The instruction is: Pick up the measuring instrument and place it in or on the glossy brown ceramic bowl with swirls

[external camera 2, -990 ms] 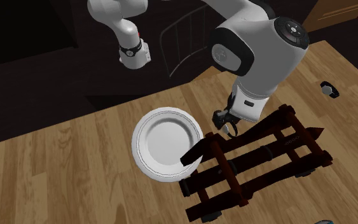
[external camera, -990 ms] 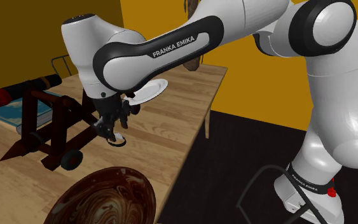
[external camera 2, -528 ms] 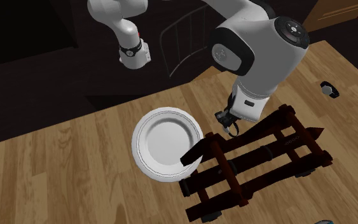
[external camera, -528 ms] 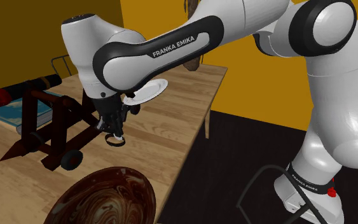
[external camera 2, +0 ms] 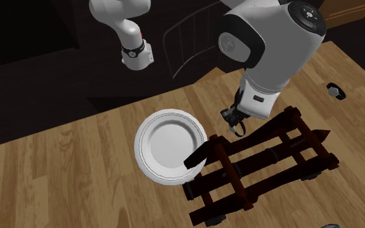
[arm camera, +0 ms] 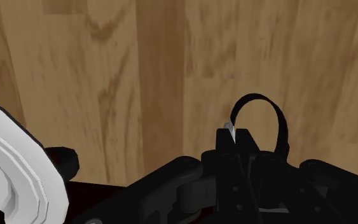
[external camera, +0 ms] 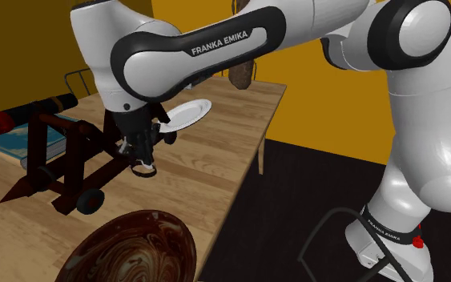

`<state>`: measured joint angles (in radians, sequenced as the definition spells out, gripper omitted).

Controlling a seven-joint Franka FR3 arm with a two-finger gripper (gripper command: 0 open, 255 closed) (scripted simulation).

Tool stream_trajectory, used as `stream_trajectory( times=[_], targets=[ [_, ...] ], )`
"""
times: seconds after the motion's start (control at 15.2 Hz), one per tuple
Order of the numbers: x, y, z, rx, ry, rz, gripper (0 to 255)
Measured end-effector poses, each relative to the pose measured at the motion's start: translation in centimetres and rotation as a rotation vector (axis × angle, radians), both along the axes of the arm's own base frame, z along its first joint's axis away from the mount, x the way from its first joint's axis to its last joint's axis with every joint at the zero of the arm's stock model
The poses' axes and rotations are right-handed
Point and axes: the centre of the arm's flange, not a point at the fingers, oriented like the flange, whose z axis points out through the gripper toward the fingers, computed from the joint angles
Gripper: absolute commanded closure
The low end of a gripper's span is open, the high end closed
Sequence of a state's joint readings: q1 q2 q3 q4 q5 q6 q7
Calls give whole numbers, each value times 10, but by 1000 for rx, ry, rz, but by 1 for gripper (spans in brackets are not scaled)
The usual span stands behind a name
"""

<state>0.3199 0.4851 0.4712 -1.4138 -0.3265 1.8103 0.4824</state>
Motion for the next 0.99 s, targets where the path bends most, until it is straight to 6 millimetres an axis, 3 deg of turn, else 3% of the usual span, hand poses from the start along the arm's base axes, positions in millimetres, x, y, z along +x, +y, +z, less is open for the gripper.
stream_trajectory(
  times=[0.99],
  targets=[
    [0, 0, 78, 0, 0, 0, 255]
  ],
)
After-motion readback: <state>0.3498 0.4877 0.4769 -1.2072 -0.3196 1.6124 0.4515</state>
